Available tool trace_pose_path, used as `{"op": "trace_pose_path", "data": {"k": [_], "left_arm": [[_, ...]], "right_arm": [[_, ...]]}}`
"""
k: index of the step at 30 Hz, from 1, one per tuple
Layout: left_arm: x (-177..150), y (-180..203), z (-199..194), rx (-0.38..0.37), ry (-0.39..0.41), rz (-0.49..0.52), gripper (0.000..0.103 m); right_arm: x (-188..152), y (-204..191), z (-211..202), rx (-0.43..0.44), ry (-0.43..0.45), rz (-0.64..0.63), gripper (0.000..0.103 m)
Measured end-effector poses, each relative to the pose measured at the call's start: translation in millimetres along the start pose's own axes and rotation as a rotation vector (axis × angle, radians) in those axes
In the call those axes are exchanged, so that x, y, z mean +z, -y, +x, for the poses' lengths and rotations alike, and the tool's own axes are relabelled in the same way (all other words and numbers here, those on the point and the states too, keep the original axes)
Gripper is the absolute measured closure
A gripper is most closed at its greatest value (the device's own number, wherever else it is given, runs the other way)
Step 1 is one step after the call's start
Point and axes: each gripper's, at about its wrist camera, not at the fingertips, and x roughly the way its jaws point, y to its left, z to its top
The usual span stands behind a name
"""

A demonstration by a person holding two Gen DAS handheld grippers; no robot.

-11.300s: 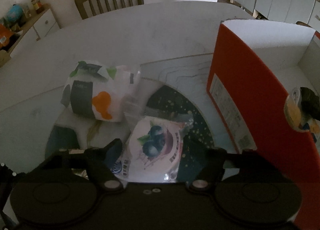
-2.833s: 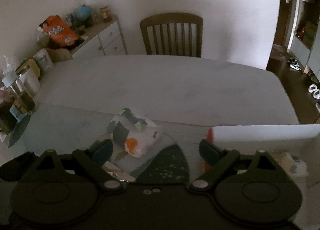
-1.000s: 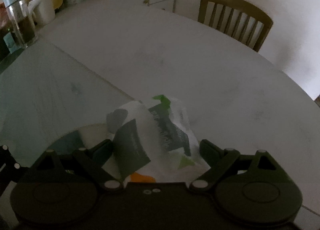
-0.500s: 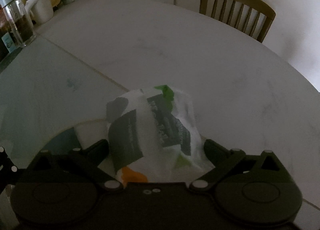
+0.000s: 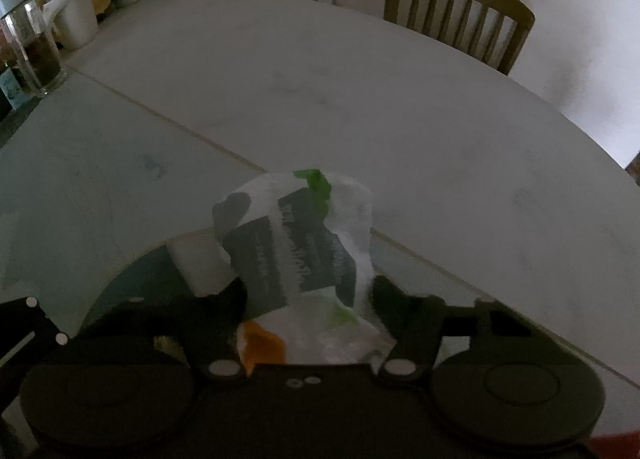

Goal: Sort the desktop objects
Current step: 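Carry the white bag in the right tool and foil packet in the left tool over the box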

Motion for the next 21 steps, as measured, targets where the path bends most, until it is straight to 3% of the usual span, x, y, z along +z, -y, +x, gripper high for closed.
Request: {"op": "trace_pose_path", "data": {"k": [1, 17, 19, 21], "left_arm": [[0.1, 0.4, -0.8, -0.009, 0.001, 0.004, 0.038], [7.6, -6.7, -25.4, -0.01, -0.002, -0.014, 0.044], [10.0, -6.2, -31.9, -0.003, 0.003, -0.017, 0.053], [12.5, -4.8, -37.4, -0.008, 0.007, -0.024, 0.054]], "right_arm": [[-0.4, -0.5, -1.7, -0.009, -0.002, 0.005, 0.046], [-13.9, -5.8, -65.0, -0.045, 0.029, 0.091, 0.049], [-17.8, -6.5, -77.1, -0.05, 0.037, 0.101, 0.049], [-19.8, -4.6, -87.9, -0.04, 0.046, 0.111, 0.049]]}}
